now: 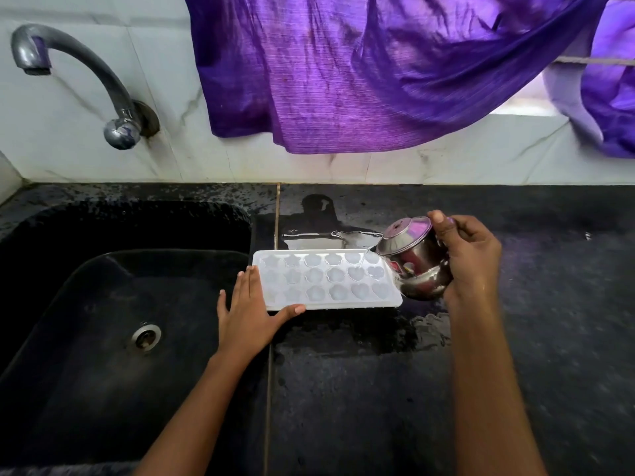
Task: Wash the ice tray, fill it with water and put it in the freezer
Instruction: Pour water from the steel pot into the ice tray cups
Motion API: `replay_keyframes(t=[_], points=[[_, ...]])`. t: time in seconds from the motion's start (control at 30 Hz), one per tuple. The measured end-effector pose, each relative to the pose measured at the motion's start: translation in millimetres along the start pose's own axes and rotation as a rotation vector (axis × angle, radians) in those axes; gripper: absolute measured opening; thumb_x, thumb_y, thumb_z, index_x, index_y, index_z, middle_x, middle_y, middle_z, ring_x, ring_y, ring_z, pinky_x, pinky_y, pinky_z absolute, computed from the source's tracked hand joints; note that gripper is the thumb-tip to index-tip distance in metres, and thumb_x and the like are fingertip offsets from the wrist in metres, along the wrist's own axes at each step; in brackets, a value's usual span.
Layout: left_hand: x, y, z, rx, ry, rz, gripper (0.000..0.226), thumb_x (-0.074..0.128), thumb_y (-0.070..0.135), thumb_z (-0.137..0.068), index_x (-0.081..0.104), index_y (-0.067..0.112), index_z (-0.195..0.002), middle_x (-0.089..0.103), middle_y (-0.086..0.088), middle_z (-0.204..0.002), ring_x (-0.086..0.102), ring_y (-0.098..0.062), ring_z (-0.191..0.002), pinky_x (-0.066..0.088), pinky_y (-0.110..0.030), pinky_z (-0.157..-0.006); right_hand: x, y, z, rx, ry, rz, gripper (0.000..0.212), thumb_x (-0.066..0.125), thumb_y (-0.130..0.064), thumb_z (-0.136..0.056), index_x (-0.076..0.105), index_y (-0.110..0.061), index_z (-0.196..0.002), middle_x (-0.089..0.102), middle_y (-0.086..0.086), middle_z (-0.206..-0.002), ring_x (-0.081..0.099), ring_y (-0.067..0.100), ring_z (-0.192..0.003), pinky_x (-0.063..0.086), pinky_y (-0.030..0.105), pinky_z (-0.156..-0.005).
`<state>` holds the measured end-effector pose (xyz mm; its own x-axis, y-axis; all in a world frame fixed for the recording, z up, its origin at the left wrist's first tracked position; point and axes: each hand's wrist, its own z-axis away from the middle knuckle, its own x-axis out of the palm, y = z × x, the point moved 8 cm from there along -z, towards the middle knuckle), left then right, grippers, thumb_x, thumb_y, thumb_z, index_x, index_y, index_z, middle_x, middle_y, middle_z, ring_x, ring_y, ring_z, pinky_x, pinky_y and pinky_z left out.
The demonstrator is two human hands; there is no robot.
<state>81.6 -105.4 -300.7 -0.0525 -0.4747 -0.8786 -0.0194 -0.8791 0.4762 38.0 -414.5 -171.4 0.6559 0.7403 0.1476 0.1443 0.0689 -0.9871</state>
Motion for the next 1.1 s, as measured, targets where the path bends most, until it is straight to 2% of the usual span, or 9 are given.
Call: replay_keyframes(t=[0.33, 0.5, 0.93, 1.1], points=[[-0.3, 0.0, -0.3, 0.002, -0.001, -0.013, 0.125, 0.024, 0.089, -0.054, -0.003, 0.014, -0.15, 0.001, 0.0, -0.16, -0.005, -0.01, -0.146, -0.008, -0.042, -0.115, 4.8, -5.4, 4.5, -0.017, -0.009, 0.037, 0.014, 0.074, -0.027, -0.075, 0.062, -0.022, -0.071, 0.064, -0.008, -0.07, 0.058, -0.003, -0.06, 0.048, 0.018, -0.056], [-0.4, 0.0, -0.6, 0.007, 0.006, -0.011, 0.125, 0.024, 0.089, -0.054, -0.002, 0.014, -0.15, 0.002, 0.0, -0.16, -0.005, -0.01, -0.146, -0.009, -0.039, -0.115, 4.7, -7.3, 5.9, -0.016, -0.008, 0.044, 0.013, 0.074, -0.027, -0.075, 0.062, -0.021, -0.073, 0.064, -0.005, -0.075, 0.057, 0.006, -0.07, 0.047, 0.023, -0.061], [-0.3, -0.9, 0.0, 0.007, 0.015, -0.001, 0.124, 0.026, 0.089, -0.055, -0.002, 0.015, -0.151, 0.002, 0.0, -0.16, -0.005, -0.01, -0.146, -0.01, -0.041, -0.115, 3.4, -6.7, 4.9, -0.016, 0.002, 0.041, 0.015, 0.075, -0.027, -0.074, 0.061, -0.022, -0.071, 0.063, -0.009, -0.071, 0.057, -0.001, -0.063, 0.047, 0.018, -0.057], [-0.4, -0.3, 0.9, 0.008, 0.02, 0.016, 0.123, 0.029, 0.089, -0.056, -0.002, 0.015, -0.151, 0.003, 0.0, -0.16, -0.004, -0.01, -0.146, -0.01, -0.041, -0.115, 3.3, -0.9, 3.4, 0.0, 0.006, 0.015, 0.015, 0.075, -0.027, -0.074, 0.061, -0.02, -0.072, 0.063, -0.005, -0.075, 0.057, 0.005, -0.068, 0.047, 0.018, -0.055]])
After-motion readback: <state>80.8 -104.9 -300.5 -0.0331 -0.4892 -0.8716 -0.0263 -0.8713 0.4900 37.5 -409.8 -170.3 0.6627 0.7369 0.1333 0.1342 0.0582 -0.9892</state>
